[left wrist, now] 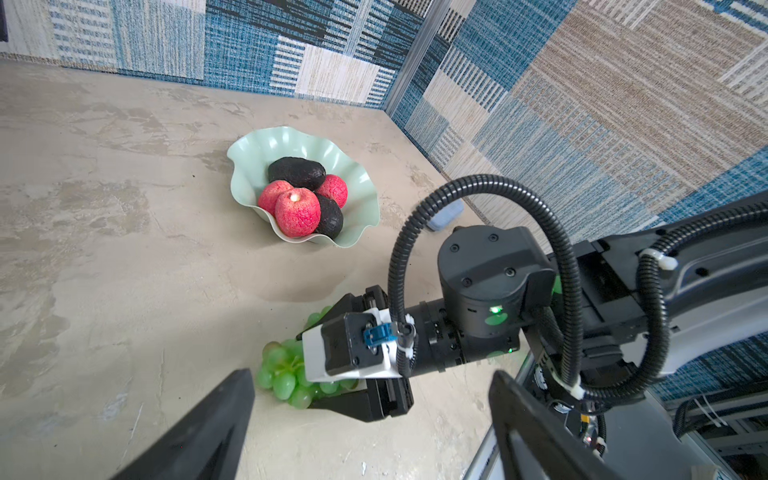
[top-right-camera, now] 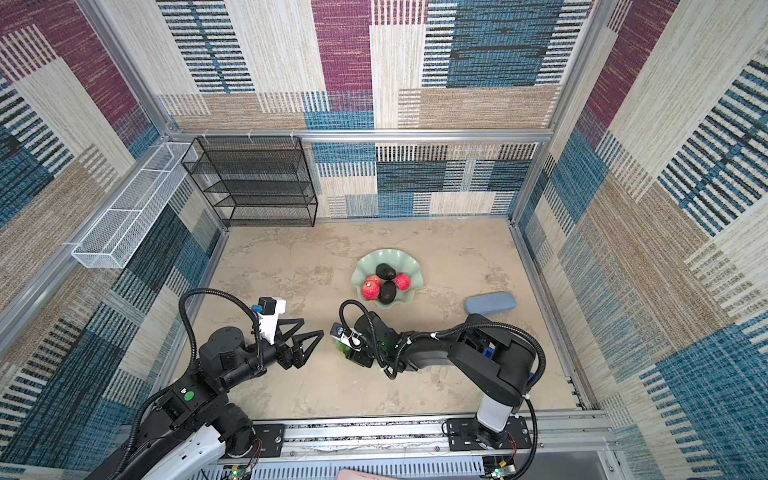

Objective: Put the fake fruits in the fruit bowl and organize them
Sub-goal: 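Lift the grapes with the right gripper and lay them in the bowl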

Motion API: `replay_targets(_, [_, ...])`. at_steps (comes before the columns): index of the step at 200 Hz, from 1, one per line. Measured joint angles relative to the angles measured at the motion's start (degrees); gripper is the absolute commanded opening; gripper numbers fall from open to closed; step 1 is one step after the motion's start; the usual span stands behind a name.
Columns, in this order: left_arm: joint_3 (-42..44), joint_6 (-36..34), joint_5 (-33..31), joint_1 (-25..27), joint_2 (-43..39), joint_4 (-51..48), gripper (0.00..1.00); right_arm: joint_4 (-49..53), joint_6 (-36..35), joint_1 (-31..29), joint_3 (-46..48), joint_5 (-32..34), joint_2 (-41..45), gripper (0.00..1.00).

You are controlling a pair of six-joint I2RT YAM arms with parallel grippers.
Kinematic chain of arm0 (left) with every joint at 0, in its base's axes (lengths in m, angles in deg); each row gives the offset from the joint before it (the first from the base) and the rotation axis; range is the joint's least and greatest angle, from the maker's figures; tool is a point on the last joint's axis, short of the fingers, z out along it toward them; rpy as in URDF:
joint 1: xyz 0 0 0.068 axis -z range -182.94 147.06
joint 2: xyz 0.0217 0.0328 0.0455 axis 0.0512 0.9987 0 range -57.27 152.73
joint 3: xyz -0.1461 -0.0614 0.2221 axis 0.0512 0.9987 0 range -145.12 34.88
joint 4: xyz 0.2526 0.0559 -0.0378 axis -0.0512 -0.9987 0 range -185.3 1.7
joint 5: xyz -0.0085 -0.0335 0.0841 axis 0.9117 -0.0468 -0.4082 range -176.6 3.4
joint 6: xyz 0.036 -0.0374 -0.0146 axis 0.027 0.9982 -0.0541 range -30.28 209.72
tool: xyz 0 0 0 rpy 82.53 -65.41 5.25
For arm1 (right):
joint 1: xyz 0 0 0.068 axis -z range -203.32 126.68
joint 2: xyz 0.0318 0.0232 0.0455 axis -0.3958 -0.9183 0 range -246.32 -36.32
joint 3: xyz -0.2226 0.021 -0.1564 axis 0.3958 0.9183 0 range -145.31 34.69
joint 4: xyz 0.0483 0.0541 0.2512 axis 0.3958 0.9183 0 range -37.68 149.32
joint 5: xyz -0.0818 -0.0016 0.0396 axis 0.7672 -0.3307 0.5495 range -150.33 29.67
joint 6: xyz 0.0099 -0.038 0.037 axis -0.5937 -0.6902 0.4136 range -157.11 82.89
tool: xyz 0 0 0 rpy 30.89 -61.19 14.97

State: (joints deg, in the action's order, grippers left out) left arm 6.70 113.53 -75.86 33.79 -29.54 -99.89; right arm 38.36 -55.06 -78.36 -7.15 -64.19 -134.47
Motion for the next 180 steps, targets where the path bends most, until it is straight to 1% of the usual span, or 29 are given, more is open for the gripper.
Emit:
replay_targets(15, [-0.17, -0.17, -0.13, 0.0, 0.02, -0.02, 0.92, -0.74, 1.92, 1.25, 0.07, -2.12, 0.11, 0.41])
replay_targets(30, [-0.17, -0.22, -0.31, 0.0, 0.04, -0.07, 0.92, -1.11, 3.91, 2.29, 0.63, -3.67, 0.74, 0.35])
replay_targets(52, [-0.17, -0.37, -0.33, 0.0, 0.28, -0.07, 0.92, -1.09, 6.62, 3.98, 1.95, -4.46, 3.32, 0.31])
replay_targets(82, [-0.17, -0.44, -0.37, 0.0, 0.39, -0.13, 0.92, -1.2, 9.94, 7.08, 2.93, -6.29, 9.84, 0.28])
replay_targets(111, [-0.17, -0.61, -0.55, -0.02, 0.52, -0.13, 0.92, -0.61, 12.55, 9.33, 2.45, -7.13, 15.63, 0.27])
replay_targets(141, [-0.2, -0.98, -0.55, -0.13, 0.94, -0.13, 0.92, 2.95, 15.21, 13.46, -1.36, -7.87, 20.52, 0.28])
replay_targets(162, [-0.22, -1.05, -0.52, -0.13, 1.2, -0.13, 0.92, 5.22, 16.33, 16.7, -4.5, -6.47, 21.29, 0.29])
replay_targets(180, [-0.22, -1.05, -0.46, -0.13, 1.73, 0.02, 0.92, 6.78, 17.44, 19.87, -6.91, -6.05, 19.56, 0.29])
